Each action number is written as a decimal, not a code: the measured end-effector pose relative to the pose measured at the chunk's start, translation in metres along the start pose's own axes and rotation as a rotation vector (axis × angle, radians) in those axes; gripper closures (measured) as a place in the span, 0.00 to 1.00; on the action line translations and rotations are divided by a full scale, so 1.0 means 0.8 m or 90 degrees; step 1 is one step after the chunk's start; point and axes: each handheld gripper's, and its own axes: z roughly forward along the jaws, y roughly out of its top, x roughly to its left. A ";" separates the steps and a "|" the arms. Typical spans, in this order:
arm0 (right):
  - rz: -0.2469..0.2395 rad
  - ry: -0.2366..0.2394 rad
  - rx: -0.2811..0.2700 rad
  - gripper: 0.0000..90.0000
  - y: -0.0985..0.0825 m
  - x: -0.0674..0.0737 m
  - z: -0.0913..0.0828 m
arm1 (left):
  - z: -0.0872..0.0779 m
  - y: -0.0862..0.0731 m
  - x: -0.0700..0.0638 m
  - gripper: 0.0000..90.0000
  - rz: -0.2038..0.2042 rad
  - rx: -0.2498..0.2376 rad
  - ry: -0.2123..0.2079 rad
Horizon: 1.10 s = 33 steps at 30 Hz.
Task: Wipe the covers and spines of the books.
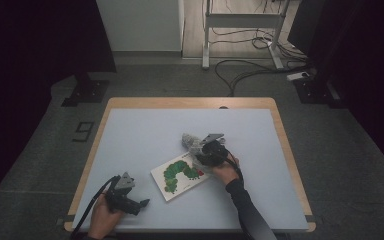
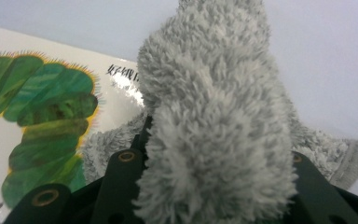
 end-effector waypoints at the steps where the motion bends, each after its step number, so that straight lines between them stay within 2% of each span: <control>1: 0.000 0.002 0.002 0.67 0.001 -0.001 0.001 | 0.000 0.000 0.000 0.00 0.000 0.000 0.000; 13: 0.015 0.007 0.004 0.67 0.009 -0.003 0.008 | 0.000 0.000 0.000 0.00 0.000 0.000 0.000; 18: 0.006 0.015 0.000 0.67 0.008 0.001 0.008 | 0.000 0.000 0.000 0.00 0.000 0.000 0.000; 26: -0.014 0.037 -0.003 0.67 0.010 0.018 0.008 | 0.000 0.000 0.000 0.00 0.000 0.000 0.000; 29: -0.022 0.058 -0.005 0.67 0.012 0.027 0.009 | 0.000 0.000 0.000 0.00 0.000 0.000 0.000; 33: -0.031 0.068 -0.008 0.67 0.014 0.038 0.011 | 0.000 0.000 0.000 0.00 0.001 0.001 0.000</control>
